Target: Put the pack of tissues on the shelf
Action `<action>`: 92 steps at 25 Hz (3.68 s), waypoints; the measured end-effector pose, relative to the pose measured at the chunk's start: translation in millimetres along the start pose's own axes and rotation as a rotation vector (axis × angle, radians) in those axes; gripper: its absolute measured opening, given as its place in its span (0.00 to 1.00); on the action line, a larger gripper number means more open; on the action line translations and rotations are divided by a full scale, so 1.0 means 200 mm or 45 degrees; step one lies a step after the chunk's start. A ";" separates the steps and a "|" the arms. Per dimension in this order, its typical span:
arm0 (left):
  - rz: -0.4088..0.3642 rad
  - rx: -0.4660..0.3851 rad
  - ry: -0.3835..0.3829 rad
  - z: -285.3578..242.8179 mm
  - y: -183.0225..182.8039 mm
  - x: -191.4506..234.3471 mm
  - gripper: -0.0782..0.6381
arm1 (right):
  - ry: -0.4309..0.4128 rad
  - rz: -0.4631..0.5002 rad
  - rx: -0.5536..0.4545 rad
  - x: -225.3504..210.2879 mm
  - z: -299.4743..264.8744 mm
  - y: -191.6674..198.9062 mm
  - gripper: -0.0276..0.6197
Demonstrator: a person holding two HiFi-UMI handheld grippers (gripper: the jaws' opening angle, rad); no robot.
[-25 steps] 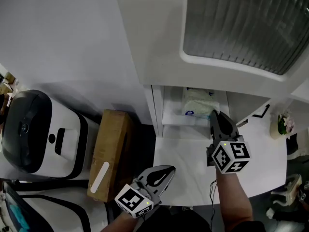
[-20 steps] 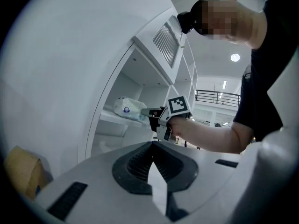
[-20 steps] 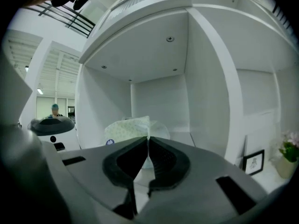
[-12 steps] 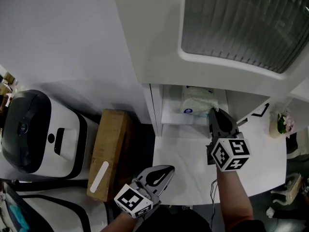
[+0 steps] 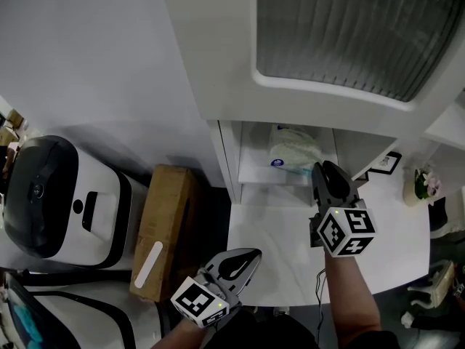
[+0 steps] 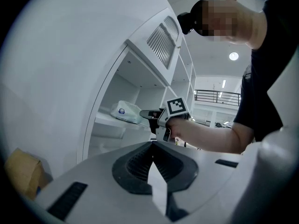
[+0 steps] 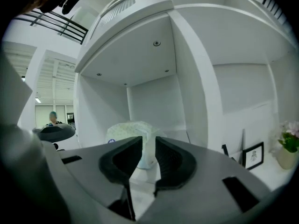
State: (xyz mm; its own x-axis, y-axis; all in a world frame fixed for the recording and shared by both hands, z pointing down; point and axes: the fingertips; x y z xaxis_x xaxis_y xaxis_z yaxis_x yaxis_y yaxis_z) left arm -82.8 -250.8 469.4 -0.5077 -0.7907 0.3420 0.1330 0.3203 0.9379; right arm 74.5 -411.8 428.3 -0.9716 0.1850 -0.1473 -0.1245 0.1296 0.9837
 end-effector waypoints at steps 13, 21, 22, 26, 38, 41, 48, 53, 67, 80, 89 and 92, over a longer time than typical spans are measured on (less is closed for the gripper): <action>-0.074 -0.033 -0.009 -0.01 -0.06 -0.15 0.12 | -0.077 0.008 -0.065 0.01 0.26 -0.06 0.06; -0.097 -0.060 -0.051 0.01 -0.06 -0.28 0.12 | -0.176 -0.025 -0.031 0.09 0.45 -0.01 0.06; -0.101 -0.063 -0.054 0.01 -0.06 -0.30 0.12 | -0.192 -0.027 -0.027 0.10 0.47 -0.01 0.06; -0.113 -0.069 -0.067 0.01 -0.05 -0.38 0.12 | -0.242 -0.046 -0.014 0.12 0.58 0.01 0.06; -0.117 -0.078 -0.101 -0.03 -0.02 -0.65 0.12 | -0.344 -0.062 0.018 0.10 0.90 0.03 0.05; -0.114 -0.080 -0.112 -0.03 -0.01 -0.71 0.12 | -0.376 -0.063 0.029 0.11 0.98 0.04 0.05; -0.129 -0.091 -0.131 -0.03 0.03 -0.88 0.12 | -0.456 -0.052 0.040 0.13 1.17 0.06 0.05; -0.150 -0.103 -0.160 0.03 0.05 -1.01 0.12 | -0.502 -0.043 0.028 0.16 1.32 0.05 0.05; -0.184 -0.105 -0.263 0.17 0.12 -1.30 0.12 | -0.607 -0.070 0.033 0.20 1.64 0.07 0.05; -0.181 -0.058 -0.289 0.31 0.15 -1.30 0.12 | -0.639 -0.092 0.073 0.33 1.67 0.15 0.05; -0.164 -0.038 -0.222 0.49 0.17 -1.22 0.12 | -0.570 -0.089 0.092 0.52 1.69 0.23 0.05; -0.152 -0.038 -0.191 0.55 0.19 -1.20 0.12 | -0.536 -0.087 0.103 0.58 1.71 0.26 0.05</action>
State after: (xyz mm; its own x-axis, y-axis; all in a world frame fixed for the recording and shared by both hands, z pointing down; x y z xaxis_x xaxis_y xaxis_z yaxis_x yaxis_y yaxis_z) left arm -50.7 8.5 417.3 -0.6426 -0.7346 0.2178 0.0885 0.2112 0.9734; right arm 24.6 -50.1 428.2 -0.7929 0.5522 -0.2577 -0.1532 0.2286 0.9614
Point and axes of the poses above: the fingertips, and each gripper's own axes: z backward along the fingers, x to its left, y out of its underside, and after that the axes turned 4 degrees about -x, right-handed
